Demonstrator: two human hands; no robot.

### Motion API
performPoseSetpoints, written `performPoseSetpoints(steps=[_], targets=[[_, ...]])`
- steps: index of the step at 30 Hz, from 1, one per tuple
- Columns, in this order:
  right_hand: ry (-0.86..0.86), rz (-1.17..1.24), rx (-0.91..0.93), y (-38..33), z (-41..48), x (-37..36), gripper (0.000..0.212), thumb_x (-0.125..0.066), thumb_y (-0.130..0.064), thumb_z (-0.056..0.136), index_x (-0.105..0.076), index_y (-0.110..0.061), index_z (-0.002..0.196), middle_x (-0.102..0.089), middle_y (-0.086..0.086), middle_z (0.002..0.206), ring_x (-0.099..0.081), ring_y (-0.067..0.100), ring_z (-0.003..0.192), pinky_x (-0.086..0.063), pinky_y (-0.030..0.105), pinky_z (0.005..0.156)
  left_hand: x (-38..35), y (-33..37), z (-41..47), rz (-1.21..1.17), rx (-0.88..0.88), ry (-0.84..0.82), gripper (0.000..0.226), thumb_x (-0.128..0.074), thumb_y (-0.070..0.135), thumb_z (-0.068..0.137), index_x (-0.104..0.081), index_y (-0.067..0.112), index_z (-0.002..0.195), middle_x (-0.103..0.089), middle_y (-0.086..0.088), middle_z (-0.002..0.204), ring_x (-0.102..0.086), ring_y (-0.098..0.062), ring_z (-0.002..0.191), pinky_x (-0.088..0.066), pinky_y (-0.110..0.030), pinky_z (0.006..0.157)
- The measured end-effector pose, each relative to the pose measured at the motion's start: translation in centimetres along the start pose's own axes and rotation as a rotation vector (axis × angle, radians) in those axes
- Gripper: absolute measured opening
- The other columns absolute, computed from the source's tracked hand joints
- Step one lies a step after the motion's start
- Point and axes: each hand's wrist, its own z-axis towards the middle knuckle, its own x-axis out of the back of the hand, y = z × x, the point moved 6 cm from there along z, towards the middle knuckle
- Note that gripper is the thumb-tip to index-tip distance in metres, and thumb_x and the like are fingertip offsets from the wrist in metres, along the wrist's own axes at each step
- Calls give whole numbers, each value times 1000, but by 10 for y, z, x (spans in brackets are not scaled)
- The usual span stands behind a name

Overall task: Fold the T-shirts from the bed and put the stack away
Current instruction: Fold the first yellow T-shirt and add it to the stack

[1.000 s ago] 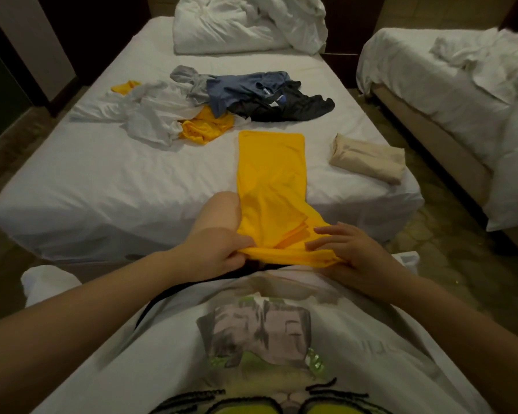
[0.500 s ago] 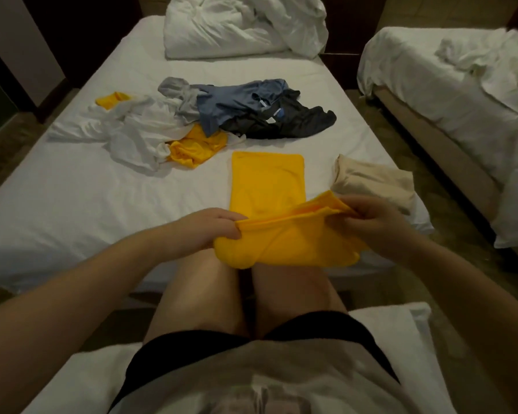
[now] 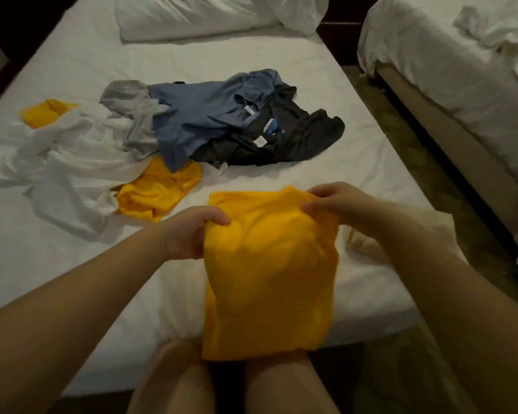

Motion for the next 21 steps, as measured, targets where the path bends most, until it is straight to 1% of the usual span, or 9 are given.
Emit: performPoseSetpoints(steps=[2, 3, 5, 8, 10, 12, 15, 18, 21], targets=[[71, 174, -103, 34, 50, -2, 31, -59, -34, 89, -58, -19, 116, -61, 2, 100, -59, 19, 89, -51, 31, 71, 16, -10, 39, -153, 50, 77, 74, -68, 31, 69, -41, 16, 137, -56, -19, 124, -59, -34, 98, -51, -41, 69], [90, 303, -170, 55, 68, -8, 31, -58, -38, 90, -59, -17, 113, -61, 1, 91, -59, 16, 80, -50, 28, 65, 23, -21, 57, -228, 63, 96, 67, -59, 36, 80, -39, 15, 140, -54, -19, 128, -58, -34, 101, -51, -42, 71], [137, 570, -235, 93, 90, -23, 29, -55, -38, 91, -59, -15, 109, -58, 1, 79, -54, 12, 62, -44, 21, 50, 31, -41, 77, -371, 66, 135, 53, -44, 46, 91, -47, 15, 134, -60, -14, 122, -59, -32, 105, -55, -44, 75], [200, 714, -206, 116, 92, -28, 39, -57, -33, 89, -48, -19, 125, -57, 1, 97, -56, 13, 75, -47, 19, 46, 26, -59, 80, -413, 26, 88, 41, -42, 47, 87, -58, 21, 115, -68, -6, 110, -63, -26, 102, -53, -41, 78], [221, 655, -170, 125, 88, -31, 41, -62, -24, 86, -46, -21, 124, -59, 0, 109, -59, 19, 94, -55, 27, 67, 22, -71, 75, -395, -31, 56, 42, -52, 38, 78, -57, 22, 116, -70, -3, 109, -68, -23, 95, -57, -39, 75], [348, 535, -158, 129, 85, -33, 36, -65, -17, 85, -51, -19, 118, -62, 5, 113, -60, 23, 102, -52, 38, 84, 18, -82, 73, -365, -71, 67, 54, -67, 31, 72, -52, 23, 123, -66, -4, 117, -67, -24, 97, -58, -40, 75], [543, 315, -52, 113, 89, -21, 24, -61, -15, 87, -56, -23, 109, -65, 5, 104, -61, 22, 94, -51, 38, 82, 19, -73, 77, -367, -121, 178, 46, -60, 14, 84, -44, 26, 125, -62, -1, 110, -61, -22, 95, -50, -37, 72], [609, 327, 1, 98, 98, -10, 24, -56, -17, 91, -53, -23, 114, -64, 5, 105, -59, 16, 85, -49, 31, 71, 23, -61, 85, -482, -131, 238, 42, -45, 5, 93, -43, 26, 128, -59, -3, 109, -58, -23, 94, -46, -37, 70], [587, 218, -111, 107, 102, -14, 40, -55, -28, 92, -46, -16, 130, -55, 6, 125, -53, 22, 107, -40, 28, 81, 21, -62, 86, -428, -157, 229, 42, -46, 10, 94, -39, 26, 132, -54, -6, 123, -58, -21, 95, -47, -37, 74]])
